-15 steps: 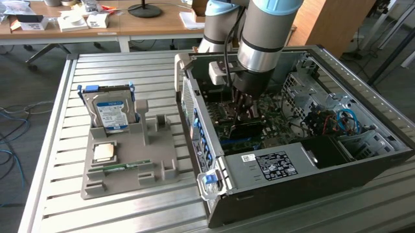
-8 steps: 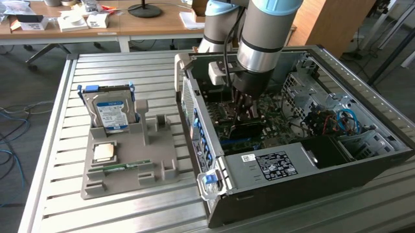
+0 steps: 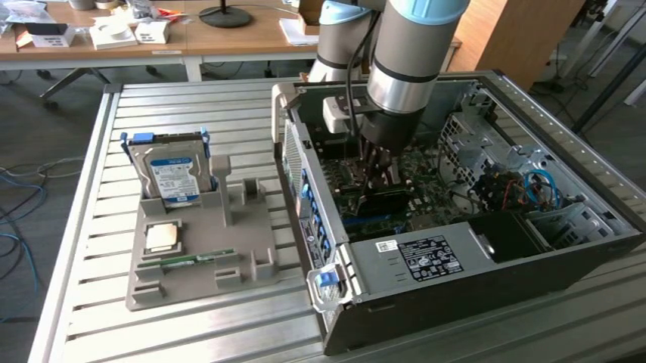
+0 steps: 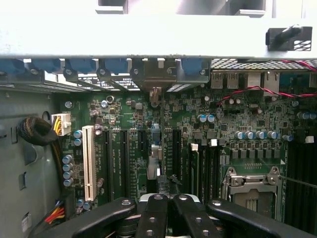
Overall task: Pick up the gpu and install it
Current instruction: 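Press down on the gpu until it lock into place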
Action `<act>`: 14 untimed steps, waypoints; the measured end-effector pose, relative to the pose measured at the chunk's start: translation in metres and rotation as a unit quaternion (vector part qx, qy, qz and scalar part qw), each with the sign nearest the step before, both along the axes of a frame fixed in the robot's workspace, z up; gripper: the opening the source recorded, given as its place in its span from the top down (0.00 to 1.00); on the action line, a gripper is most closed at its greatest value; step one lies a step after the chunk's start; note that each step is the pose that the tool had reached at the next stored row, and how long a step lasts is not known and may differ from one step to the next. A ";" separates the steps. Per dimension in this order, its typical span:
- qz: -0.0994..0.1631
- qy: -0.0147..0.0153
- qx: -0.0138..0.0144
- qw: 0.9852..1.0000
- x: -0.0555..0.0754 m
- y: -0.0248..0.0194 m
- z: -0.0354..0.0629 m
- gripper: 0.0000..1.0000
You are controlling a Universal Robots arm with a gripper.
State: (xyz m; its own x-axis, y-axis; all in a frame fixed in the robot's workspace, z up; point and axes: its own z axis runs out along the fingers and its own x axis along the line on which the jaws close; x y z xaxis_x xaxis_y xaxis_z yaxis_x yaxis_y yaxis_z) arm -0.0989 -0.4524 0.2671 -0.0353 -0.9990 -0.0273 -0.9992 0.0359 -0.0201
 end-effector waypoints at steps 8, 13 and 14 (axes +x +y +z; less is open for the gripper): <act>0.000 0.000 0.000 1.000 0.000 0.0000 -0.0011 0.89; 0.000 0.000 0.000 1.000 0.000 0.0000 -0.0016 0.89; 0.000 0.000 0.000 1.000 0.000 0.0000 -0.0017 0.89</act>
State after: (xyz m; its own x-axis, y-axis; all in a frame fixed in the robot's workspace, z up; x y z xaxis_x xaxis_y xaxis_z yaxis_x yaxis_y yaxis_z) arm -0.0991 -0.4524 0.2654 -0.0354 -0.9990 -0.0272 -0.9992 0.0359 -0.0201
